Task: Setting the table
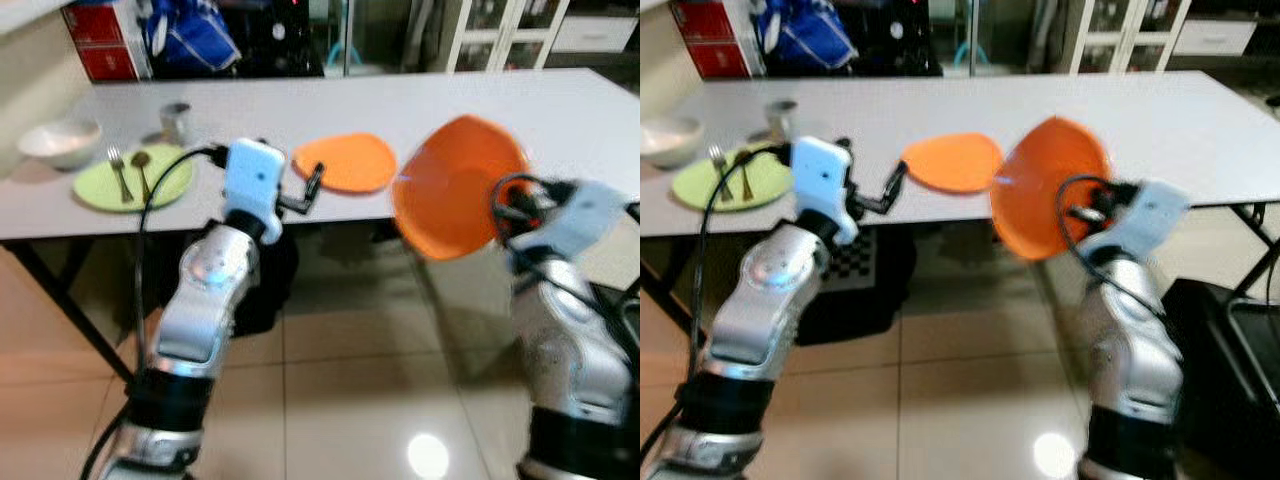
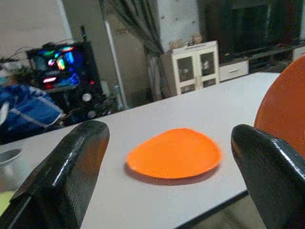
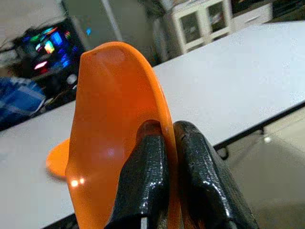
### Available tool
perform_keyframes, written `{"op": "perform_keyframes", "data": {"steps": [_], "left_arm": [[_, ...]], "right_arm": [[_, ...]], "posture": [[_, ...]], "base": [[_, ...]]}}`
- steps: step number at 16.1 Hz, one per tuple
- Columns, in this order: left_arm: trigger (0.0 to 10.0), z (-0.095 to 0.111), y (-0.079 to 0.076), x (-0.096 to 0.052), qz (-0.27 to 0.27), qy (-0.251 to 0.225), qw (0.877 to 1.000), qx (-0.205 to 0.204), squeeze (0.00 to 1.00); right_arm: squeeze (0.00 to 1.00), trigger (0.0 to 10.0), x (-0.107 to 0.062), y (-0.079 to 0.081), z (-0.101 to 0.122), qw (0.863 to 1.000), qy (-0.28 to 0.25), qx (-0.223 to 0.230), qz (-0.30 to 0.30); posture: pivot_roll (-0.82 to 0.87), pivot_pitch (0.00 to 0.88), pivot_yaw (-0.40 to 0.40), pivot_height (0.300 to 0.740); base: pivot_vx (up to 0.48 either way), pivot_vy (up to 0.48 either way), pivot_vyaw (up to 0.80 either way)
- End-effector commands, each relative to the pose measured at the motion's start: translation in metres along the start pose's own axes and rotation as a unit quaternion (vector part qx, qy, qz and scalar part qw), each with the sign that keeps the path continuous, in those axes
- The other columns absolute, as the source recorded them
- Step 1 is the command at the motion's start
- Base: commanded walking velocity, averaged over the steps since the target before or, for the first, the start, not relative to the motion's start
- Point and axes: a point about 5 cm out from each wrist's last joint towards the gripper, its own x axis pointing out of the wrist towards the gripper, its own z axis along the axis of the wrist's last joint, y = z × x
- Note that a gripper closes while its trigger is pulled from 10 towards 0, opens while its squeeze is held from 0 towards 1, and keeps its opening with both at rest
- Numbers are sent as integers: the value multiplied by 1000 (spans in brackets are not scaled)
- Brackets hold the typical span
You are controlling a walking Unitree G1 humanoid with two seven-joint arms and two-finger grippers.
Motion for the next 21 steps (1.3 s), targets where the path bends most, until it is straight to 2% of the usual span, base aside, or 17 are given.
{"op": "perform_keyframes", "data": {"steps": [1, 21], "left_arm": [[10000, 4, -2, 2, -7, -8, 1000, 1, 0], [10000, 5, -7, 3, -19, -14, 1000, 0, 0]], "right_arm": [[0, 10000, 0, -2, 10, 1000, -22, 0, -1], [0, 10000, 3, -1, 11, 1000, -26, 3, -1]], "posture": [[-46, 0, -1, 740], [-49, 0, 0, 740]], "base": [[382, 0, 0], [390, 0, 0]]}}
